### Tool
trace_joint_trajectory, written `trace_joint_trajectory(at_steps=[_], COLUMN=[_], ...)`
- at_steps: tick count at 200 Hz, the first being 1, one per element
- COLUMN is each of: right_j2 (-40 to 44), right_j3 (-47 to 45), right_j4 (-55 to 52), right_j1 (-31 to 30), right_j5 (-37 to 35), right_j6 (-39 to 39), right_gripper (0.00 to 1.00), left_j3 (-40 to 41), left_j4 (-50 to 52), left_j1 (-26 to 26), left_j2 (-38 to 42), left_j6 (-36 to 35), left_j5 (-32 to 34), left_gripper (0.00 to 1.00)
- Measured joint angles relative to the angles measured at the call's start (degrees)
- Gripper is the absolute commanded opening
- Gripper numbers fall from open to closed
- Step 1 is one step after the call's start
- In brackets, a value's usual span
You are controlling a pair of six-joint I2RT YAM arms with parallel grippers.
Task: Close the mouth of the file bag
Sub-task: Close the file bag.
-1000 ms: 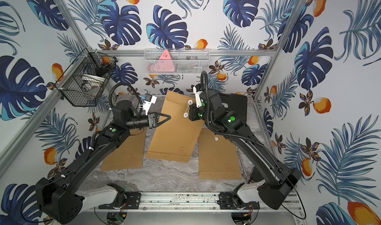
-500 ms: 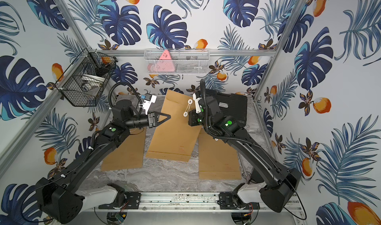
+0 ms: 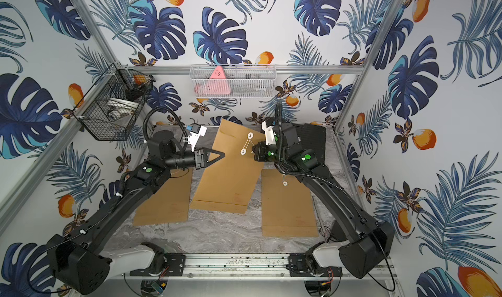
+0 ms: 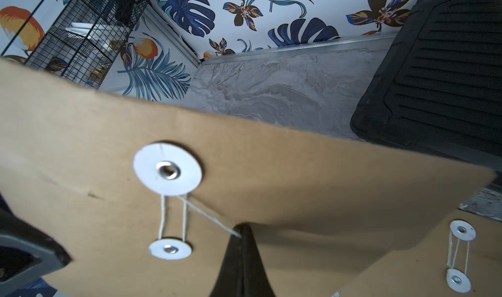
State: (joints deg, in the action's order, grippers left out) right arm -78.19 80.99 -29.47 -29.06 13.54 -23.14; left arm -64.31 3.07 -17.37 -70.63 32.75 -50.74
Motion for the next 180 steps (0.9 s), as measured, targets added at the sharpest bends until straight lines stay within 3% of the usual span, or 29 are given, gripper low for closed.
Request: trace_joint_trajectory(at_steps=[50, 68, 180], right_j2=[0.17, 0.42, 3.26], right_j3=[-2.49, -4.04, -11.85], right_j4=[3.08, 5.05, 14.84], right_j1=[4.44, 4.57, 3.43], right_j5=[8.46, 9.86, 4.70], right_j6=[-2.27, -3.45, -11.13], right_gripper=[0.01, 0.07, 0.16], left_j3=[-0.20, -0.20, -0.48], left_j4=[0.87, 0.87, -1.44], left_j1=[0.26, 0.31, 0.48], left_j2=[-0.44, -0.46, -0.98], left_j6=[-0.92, -0.90, 0.66], left_j5=[-0.44, -0.48, -0.63], left_gripper=[0.00, 0.00, 0.00])
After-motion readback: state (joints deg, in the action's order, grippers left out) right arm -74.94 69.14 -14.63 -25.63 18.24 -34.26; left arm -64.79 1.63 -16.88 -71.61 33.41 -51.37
